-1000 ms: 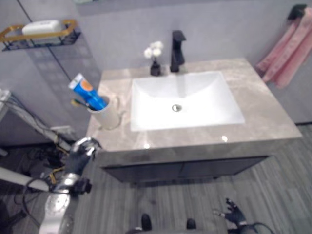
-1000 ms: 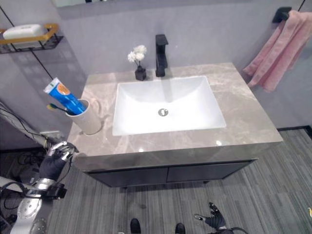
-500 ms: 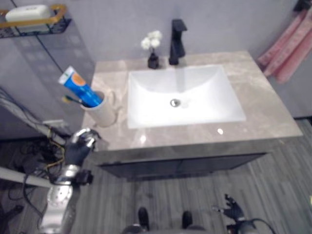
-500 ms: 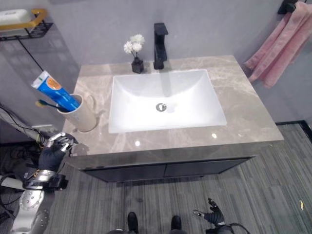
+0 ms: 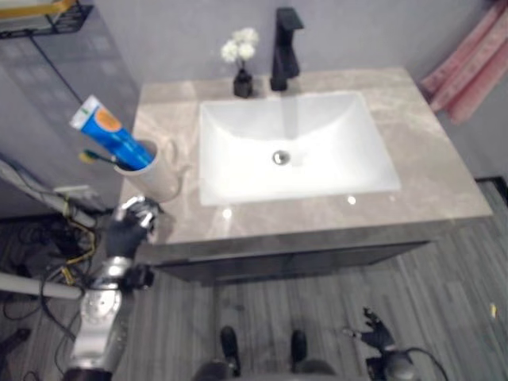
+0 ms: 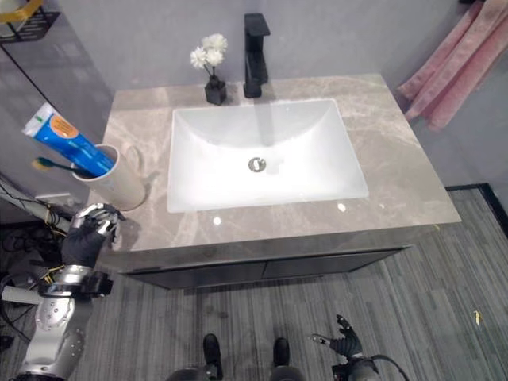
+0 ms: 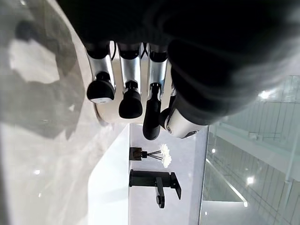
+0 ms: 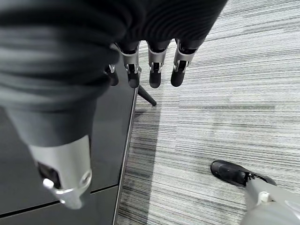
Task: Put brush and paste in cup on sink, flatten towel.
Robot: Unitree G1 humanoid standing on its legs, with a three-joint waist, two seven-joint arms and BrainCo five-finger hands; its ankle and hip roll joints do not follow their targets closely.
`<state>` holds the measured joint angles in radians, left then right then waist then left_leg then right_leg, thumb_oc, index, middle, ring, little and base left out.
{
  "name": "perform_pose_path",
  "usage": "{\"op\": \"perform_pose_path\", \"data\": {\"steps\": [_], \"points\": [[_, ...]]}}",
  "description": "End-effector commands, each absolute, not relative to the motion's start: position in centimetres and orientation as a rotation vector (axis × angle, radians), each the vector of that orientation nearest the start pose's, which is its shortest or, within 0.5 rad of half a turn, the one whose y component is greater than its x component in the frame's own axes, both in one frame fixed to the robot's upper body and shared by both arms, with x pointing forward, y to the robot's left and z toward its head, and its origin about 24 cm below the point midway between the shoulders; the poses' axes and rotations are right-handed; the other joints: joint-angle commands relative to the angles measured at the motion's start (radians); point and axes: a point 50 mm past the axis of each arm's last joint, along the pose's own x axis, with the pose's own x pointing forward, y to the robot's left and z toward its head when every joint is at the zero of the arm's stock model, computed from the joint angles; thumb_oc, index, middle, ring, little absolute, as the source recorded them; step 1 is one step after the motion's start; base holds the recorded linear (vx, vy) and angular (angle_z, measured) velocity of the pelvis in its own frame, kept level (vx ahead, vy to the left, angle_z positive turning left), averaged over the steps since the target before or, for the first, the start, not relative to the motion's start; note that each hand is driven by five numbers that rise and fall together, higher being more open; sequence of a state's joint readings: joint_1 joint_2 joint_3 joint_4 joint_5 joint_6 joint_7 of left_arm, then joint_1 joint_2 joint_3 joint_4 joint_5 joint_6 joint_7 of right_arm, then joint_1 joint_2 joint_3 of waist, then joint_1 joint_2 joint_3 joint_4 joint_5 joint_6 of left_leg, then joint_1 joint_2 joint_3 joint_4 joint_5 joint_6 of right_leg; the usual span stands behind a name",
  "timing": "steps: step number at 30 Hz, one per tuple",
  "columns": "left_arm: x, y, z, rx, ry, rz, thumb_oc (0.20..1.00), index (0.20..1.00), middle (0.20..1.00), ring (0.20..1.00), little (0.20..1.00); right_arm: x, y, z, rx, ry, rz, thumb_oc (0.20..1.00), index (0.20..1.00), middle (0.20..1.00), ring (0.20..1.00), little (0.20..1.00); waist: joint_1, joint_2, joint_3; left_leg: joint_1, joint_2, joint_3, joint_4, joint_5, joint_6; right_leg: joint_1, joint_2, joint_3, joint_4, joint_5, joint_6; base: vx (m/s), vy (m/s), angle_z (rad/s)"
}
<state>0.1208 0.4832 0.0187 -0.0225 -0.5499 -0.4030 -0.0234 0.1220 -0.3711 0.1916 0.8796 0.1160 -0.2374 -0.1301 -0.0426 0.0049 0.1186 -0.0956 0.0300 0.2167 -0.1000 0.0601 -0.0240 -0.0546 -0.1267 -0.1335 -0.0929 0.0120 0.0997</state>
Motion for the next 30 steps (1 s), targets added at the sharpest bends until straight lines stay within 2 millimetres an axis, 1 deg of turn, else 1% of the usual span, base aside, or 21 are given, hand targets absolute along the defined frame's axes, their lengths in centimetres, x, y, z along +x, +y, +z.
{"op": "perform_pose_path", "data": {"steps": [1, 4, 6, 13, 23, 30], "points": [[23.0, 25.2, 11.5, -0.01, -0.492, 0.046, 0.2, 0.2, 0.2, 0.2, 0.2, 14.7, -25.7, -11.0, -0.394, 0.679, -0.117, 1.0, 1.0, 1.0, 1.0, 1.0, -0.009, -0.03, 0.01, 0.004, 0.044, -0.052, 0.013, -0.084, -0.004, -0.033, -0.067, -0.05, 0.006, 0.056, 0.04, 0.0, 0.0, 0.0], [23.2, 25.3, 11.9, -0.004, -0.508, 0.059, 0.2, 0.2, 0.2, 0.2, 0.2, 15.1, -25.6, -10.7, -0.402, 0.663, -0.111, 1.0, 1.0, 1.0, 1.0, 1.0, -0.01, -0.032, 0.014, 0.0, 0.045, -0.05, 0.013, -0.084, -0.005, -0.04, -0.066, -0.047, 0.006, 0.055, 0.039, 0.04, -0.005, -0.02], [23.4, 25.5, 12.3, 0.016, -0.525, 0.067, 0.2, 0.2, 0.2, 0.2, 0.2, 15.4, -25.5, -10.5, -0.451, 0.651, -0.072, 1.0, 1.0, 1.0, 1.0, 1.0, -0.009, -0.035, 0.018, -0.005, 0.047, -0.052, 0.013, -0.083, -0.006, -0.044, -0.064, -0.046, 0.006, 0.054, 0.039, 0.04, -0.012, -0.06], [23.8, 25.6, 13.3, 0.035, -0.569, 0.085, 0.2, 0.2, 0.2, 0.2, 0.2, 16.0, -25.7, -10.1, -0.454, 0.625, -0.09, 1.0, 1.0, 1.0, 1.0, 1.0, -0.013, -0.037, 0.024, -0.017, 0.05, -0.051, 0.013, -0.081, -0.009, -0.061, -0.061, -0.04, 0.006, 0.056, 0.04, 0.01, -0.001, -0.01], [24.3, 25.6, 13.9, 0.056, -0.593, 0.101, 0.2, 0.2, 0.2, 0.2, 0.2, 16.5, -25.8, -9.9, -0.479, 0.609, -0.093, 1.0, 1.0, 1.0, 1.0, 1.0, -0.012, -0.043, 0.035, -0.028, 0.053, -0.051, 0.013, -0.079, -0.01, -0.072, -0.057, -0.038, 0.006, 0.056, 0.039, 0.02, -0.002, -0.01], [24.9, 25.7, 14.6, 0.079, -0.619, 0.127, 0.2, 0.2, 0.2, 0.2, 0.2, 17.2, -25.8, -9.5, -0.48, 0.582, -0.104, 1.0, 1.0, 1.0, 1.0, 1.0, -0.019, -0.038, 0.05, -0.048, 0.055, -0.06, 0.013, -0.074, -0.012, -0.095, -0.053, -0.025, 0.006, 0.055, 0.035, 0.03, -0.007, -0.01]]}}
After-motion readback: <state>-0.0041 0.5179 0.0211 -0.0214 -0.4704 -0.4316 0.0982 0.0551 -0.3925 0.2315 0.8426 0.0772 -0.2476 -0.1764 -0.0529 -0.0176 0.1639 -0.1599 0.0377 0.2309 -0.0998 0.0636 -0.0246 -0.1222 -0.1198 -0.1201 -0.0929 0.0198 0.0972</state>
